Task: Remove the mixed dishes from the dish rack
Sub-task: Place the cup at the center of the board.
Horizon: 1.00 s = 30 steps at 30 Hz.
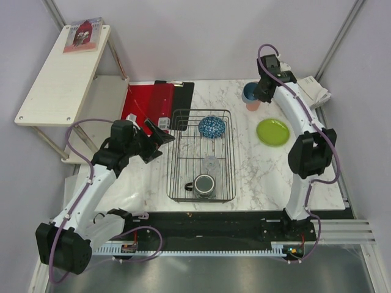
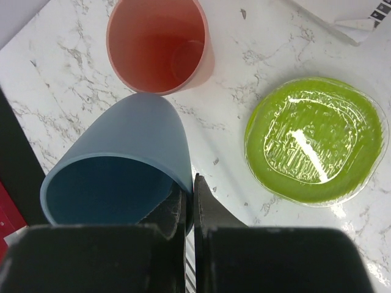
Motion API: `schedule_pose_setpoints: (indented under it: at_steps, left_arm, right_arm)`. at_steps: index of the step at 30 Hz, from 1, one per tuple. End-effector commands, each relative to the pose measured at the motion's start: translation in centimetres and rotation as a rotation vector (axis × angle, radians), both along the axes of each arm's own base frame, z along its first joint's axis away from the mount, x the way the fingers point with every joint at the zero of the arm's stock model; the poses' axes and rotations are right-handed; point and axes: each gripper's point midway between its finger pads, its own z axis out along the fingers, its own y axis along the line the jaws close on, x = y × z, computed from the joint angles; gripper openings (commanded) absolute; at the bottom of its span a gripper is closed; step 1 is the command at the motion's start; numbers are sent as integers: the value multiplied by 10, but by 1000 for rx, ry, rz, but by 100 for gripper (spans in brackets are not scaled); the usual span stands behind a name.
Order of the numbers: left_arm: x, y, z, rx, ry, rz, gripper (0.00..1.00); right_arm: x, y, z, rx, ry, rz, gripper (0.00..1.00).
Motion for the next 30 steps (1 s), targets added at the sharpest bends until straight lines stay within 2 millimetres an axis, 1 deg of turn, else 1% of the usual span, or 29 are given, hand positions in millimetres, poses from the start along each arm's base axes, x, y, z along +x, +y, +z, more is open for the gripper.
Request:
schedule_pose_setpoints:
  at_steps: [1, 2, 3, 4, 6, 7, 8, 10, 12, 15, 17, 19, 20, 21, 22, 23, 24, 25, 26, 28, 29, 30]
  left_arm:
    - [-4, -2, 11, -2, -36, -28, 99]
    - [-5, -1, 8, -2, -30, -28, 99]
    - [-6, -2, 8, -3, -30, -33, 99]
    - [-6, -2, 5, -3, -22, -32, 99]
    - [-7, -3, 2, -3, -12, -37, 99]
    - [-7, -3, 0, -3, -5, -40, 99]
    - [-7, -3, -1, -3, -4, -40, 99]
    - [-7, -3, -1, -5, -1, -44, 99]
    - [-8, -3, -5, -1, 10, -43, 99]
    - [-7, -4, -8, -2, 22, -46, 99]
    - [-7, -5, -9, -3, 26, -50, 99]
    - [-7, -5, -10, 2, 24, -56, 98]
    - [-7, -5, -11, 4, 26, -57, 98]
    - [-7, -4, -12, 8, 26, -55, 98]
    - [-6, -4, -12, 8, 26, -55, 98]
    - [-6, -5, -11, 6, 20, -57, 98]
    - [-6, -5, -13, 6, 25, -59, 98]
    - [-6, -6, -14, 3, 34, -63, 98]
    - [-5, -7, -12, -2, 32, -67, 98]
    - [-4, -8, -11, -5, 30, -69, 98]
    - [-4, -8, -11, -5, 27, -69, 98]
    - [-4, -8, -11, -5, 25, -68, 98]
  right_arm:
    - [9, 5, -4, 1, 68, 47, 0]
    - [9, 6, -6, 2, 77, 53, 0]
    - [10, 6, -14, -2, 94, 54, 0]
    - [10, 6, -17, -7, 102, 60, 0]
    - [9, 5, -31, -19, 135, 66, 0]
    - [9, 4, -35, -22, 144, 66, 0]
    - [6, 3, -41, -29, 160, 64, 0]
    - [3, 2, -48, -36, 171, 65, 0]
    - [1, 0, -58, -44, 189, 63, 0]
    - [0, 3, -65, -38, 207, 73, 0]
    - [2, 4, -62, -32, 198, 72, 0]
    - [3, 8, -49, -4, 169, 81, 0]
    - [6, 11, -37, 12, 136, 91, 0]
    - [6, 14, -16, 31, 86, 96, 0]
    - [7, 17, -2, 57, 52, 101, 0]
    - [11, 19, 17, 76, -5, 98, 0]
    - [10, 20, 38, 89, -52, 100, 0]
    - [11, 21, 50, 108, -76, 100, 0]
    - [14, 22, 74, 122, -126, 105, 0]
    - [18, 19, 89, 123, -155, 96, 0]
    - [19, 14, 102, 112, -182, 79, 0]
    - [21, 8, 102, 106, -186, 64, 0]
